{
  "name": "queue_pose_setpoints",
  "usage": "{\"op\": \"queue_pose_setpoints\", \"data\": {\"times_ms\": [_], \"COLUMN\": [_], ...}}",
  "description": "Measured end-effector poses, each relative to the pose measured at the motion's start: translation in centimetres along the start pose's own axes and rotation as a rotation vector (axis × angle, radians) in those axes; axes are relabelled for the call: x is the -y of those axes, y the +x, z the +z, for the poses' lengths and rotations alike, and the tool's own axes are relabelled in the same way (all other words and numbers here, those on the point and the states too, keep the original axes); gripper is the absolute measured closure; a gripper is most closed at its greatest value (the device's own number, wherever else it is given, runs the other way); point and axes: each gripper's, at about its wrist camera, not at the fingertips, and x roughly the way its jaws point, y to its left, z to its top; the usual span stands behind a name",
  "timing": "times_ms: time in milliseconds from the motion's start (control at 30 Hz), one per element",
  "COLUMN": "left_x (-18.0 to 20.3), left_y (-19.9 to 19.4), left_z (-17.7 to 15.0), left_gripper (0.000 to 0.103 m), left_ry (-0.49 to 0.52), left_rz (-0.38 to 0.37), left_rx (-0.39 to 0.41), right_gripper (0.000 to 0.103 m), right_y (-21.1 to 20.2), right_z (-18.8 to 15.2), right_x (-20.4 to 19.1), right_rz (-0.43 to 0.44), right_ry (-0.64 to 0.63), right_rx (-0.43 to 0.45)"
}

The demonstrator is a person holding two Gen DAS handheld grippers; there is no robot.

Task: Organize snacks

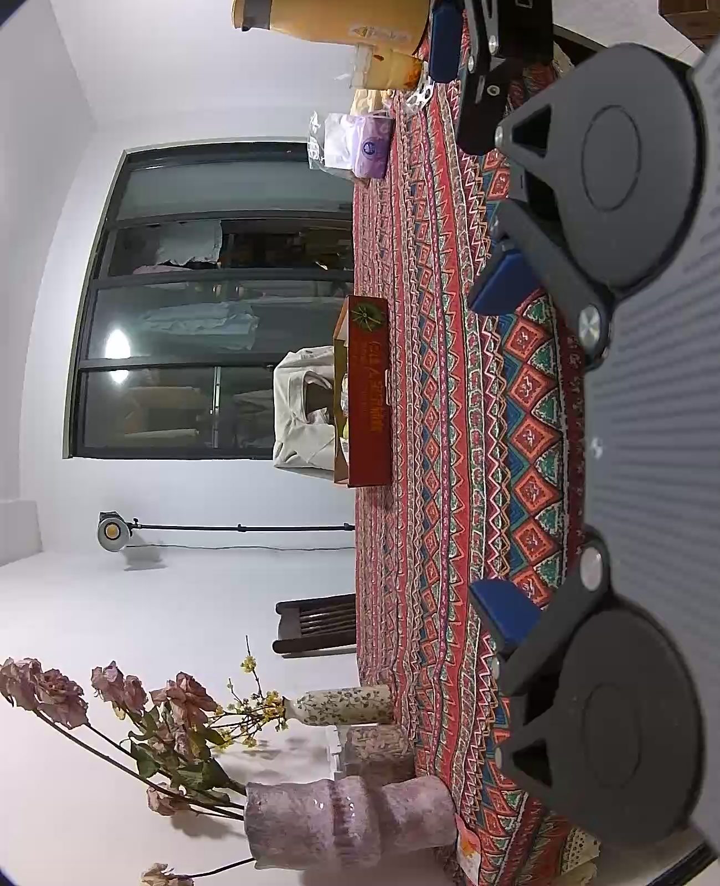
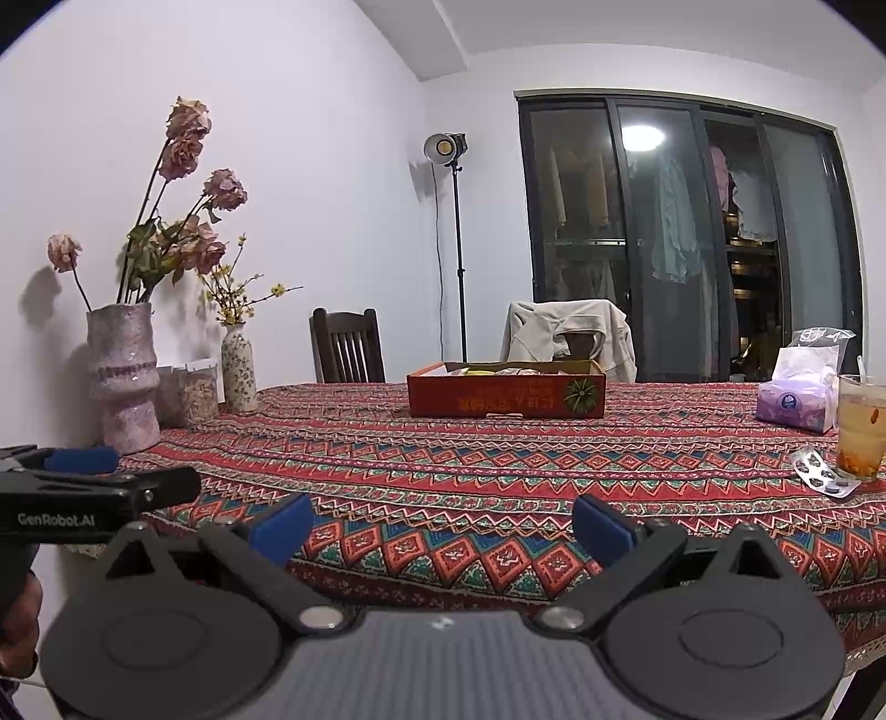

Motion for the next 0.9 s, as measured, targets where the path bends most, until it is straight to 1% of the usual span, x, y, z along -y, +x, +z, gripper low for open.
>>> {"op": "queue_pose_setpoints", "data": {"times_ms": [900], "left_x": [0.06], "left_y": [-0.06], "left_z": [0.09], "left_gripper": [0.000], "left_ry": [0.005], "left_rz": [-0.003], "left_rx": [0.007], "right_gripper": [0.002], "right_y": [0.23], "right_z": [-0.13], "right_x": [0.00], "right_rz": [-0.003], "right_ry": [0.002], "right_rx": [-0.006]}}
